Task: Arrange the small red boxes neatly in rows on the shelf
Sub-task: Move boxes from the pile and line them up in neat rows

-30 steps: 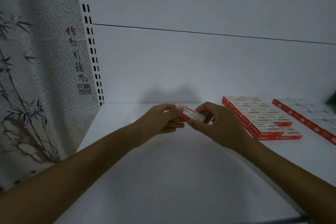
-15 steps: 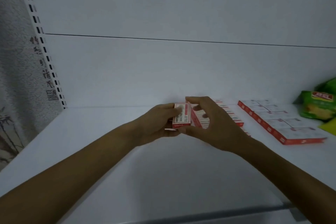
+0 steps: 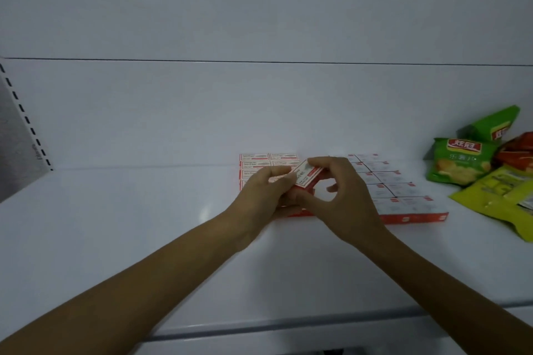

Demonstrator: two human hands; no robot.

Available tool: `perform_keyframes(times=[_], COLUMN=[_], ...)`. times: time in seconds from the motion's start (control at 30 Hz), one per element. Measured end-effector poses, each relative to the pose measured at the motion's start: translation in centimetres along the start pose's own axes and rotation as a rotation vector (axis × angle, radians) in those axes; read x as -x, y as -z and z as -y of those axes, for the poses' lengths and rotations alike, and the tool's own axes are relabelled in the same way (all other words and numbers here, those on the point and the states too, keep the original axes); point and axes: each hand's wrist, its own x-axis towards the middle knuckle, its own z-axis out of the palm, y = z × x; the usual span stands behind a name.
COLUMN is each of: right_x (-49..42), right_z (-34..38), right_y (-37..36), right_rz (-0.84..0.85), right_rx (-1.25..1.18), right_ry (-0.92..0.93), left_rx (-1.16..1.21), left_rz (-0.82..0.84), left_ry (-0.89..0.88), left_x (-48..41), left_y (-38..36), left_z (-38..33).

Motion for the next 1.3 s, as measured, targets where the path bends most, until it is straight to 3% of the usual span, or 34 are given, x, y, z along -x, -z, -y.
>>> perform_keyframes(times=[0.13, 0.37, 0.57, 0.67, 0.77, 0.97, 1.13, 1.3], right_x=[0.0, -1.1, -1.4, -1.9, -2.3, -2.2, -1.3, -0.7], right_z=[-0.9, -2.0, -2.9, -3.8, -4.8, -5.5, -5.9, -5.8], right_y=[1.9, 4.4, 3.6, 3.1, 2.3, 1.0, 0.1, -0.1], right_rz=[0.138, 0.277, 0.243, 0.284, 0.306, 0.324, 0.287, 0.430], right_rx=[0.004, -0.105, -0.015, 0.095, 0.237, 0.287, 0.210, 0.159], right_ry=[0.054, 0.058, 0.034, -0.005, 0.035, 0.134, 0.063, -0.028], left_rx=[-0.085, -0.344, -0.913, -1.257, -1.447, -1.425, -1.453, -1.407], left_rz=[-0.063, 0.027, -0.165, -0.241, -0.222, -0.185, -0.200, -0.214], left_ry=[-0.039, -0.099, -0.446, -0.534, -0.582, -0.636, -0.599, -0.525], left_x=[-0.4, -0.2, -0.1, 0.0, -0.1, 0.0, -0.5, -1.3], left_y=[-0.6, -0.1, 1.7, 3.8, 5.6, 6.4, 6.7, 7.3], left_z=[-0.5, -0.7, 1.3, 2.8, 4.0, 4.7, 5.5, 6.5])
